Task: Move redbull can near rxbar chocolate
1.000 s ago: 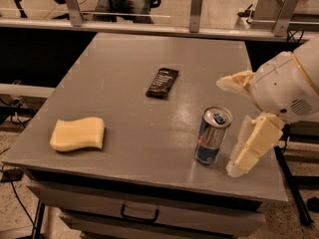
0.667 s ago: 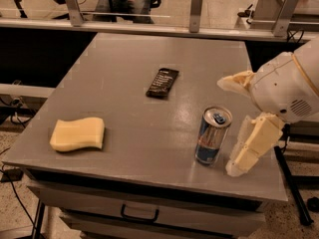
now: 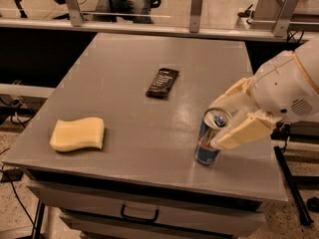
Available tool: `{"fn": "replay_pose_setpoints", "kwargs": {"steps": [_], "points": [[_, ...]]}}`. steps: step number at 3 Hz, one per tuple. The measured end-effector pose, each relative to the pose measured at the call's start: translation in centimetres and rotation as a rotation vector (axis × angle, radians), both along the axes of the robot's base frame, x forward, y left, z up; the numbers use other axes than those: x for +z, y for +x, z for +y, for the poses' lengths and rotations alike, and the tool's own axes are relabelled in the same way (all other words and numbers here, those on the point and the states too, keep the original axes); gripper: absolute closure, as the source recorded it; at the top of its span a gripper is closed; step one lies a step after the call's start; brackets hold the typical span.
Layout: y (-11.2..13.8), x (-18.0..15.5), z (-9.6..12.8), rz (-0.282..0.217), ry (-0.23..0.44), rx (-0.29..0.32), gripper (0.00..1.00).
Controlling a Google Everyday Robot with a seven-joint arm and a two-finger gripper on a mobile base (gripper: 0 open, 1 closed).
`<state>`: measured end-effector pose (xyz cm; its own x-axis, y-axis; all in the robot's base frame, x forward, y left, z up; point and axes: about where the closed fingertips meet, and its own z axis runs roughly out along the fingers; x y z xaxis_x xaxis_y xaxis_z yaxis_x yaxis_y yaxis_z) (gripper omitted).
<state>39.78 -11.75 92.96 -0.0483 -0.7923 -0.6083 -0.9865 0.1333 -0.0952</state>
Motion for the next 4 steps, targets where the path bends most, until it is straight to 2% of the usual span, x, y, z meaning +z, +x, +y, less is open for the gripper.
{"fn": "replay_pose_setpoints", "kwargs": {"steps": [2,3,4], "points": [[-0.2,0.3,0.2,-0.009,-0.004,0.002,0.93],[0.9,1.4,-0.1,-0.030,-0.022,-0.008,1.00],[5.0,3.5,-1.2,-0.053,-0.055,-0.048,1.00]]}}
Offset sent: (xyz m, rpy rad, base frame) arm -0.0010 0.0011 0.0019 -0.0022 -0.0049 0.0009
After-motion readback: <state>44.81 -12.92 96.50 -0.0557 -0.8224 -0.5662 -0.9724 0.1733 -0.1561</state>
